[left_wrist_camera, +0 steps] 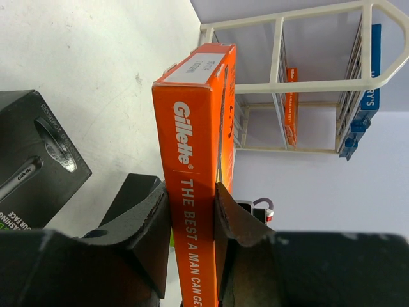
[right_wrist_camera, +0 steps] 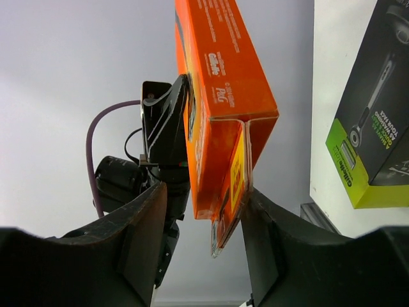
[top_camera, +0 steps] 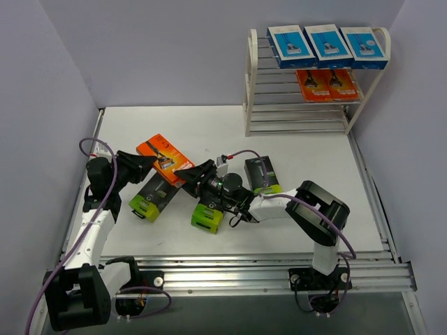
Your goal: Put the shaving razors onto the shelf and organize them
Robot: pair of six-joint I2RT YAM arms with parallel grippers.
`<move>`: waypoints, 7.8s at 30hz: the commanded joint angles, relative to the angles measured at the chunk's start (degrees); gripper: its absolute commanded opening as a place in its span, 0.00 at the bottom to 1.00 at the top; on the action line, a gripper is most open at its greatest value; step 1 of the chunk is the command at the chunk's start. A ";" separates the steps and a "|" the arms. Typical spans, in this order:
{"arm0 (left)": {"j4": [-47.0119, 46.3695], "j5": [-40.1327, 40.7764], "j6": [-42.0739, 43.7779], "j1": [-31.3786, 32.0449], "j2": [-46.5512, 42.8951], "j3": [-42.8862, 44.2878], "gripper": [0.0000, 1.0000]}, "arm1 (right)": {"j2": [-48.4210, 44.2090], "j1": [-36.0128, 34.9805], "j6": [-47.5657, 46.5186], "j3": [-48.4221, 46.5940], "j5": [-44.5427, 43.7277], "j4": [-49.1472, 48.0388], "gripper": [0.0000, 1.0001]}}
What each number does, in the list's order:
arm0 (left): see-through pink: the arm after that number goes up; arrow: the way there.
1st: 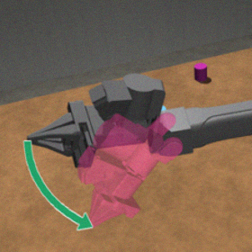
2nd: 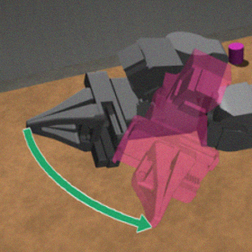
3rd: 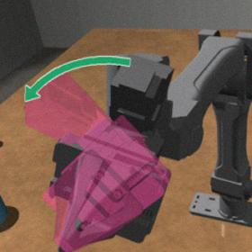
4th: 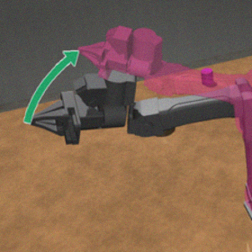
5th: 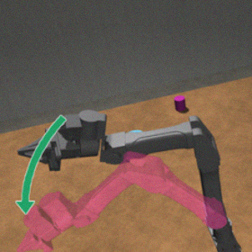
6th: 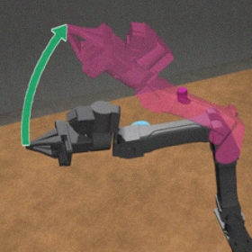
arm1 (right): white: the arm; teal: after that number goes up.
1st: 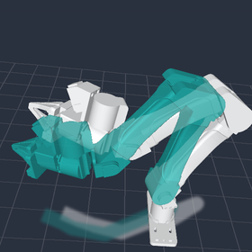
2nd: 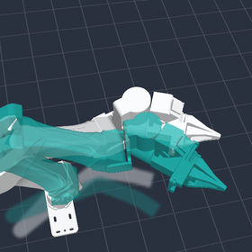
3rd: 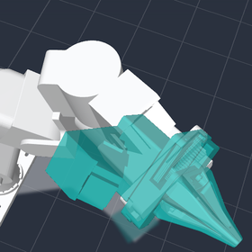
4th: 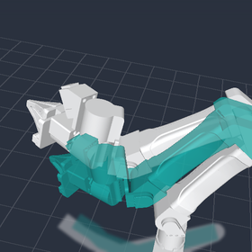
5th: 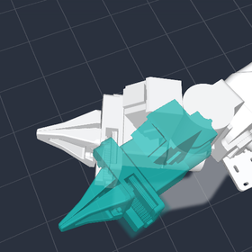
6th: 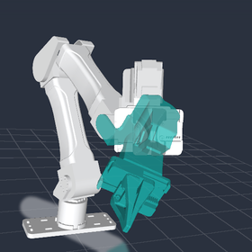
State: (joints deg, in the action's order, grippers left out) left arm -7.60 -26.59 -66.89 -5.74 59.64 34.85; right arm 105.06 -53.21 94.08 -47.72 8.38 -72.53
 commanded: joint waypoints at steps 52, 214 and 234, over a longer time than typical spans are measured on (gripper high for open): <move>-7.70 -5.14 3.26 0.81 15.85 10.40 0.88 | -49.84 23.23 -12.08 25.66 -6.19 27.60 0.00; 2.41 -6.72 17.41 9.43 18.76 15.42 0.96 | 10.08 47.76 -6.19 -28.74 -1.26 15.93 0.23; 2.15 -7.16 17.23 9.43 19.11 15.33 0.96 | 8.68 49.17 -2.41 -25.58 -4.69 13.73 0.13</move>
State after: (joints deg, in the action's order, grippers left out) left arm -2.04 -32.29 -49.36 4.01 78.59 50.09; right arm 117.62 -4.97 91.46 -73.80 5.78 -56.77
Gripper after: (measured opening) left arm 0.967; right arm 0.250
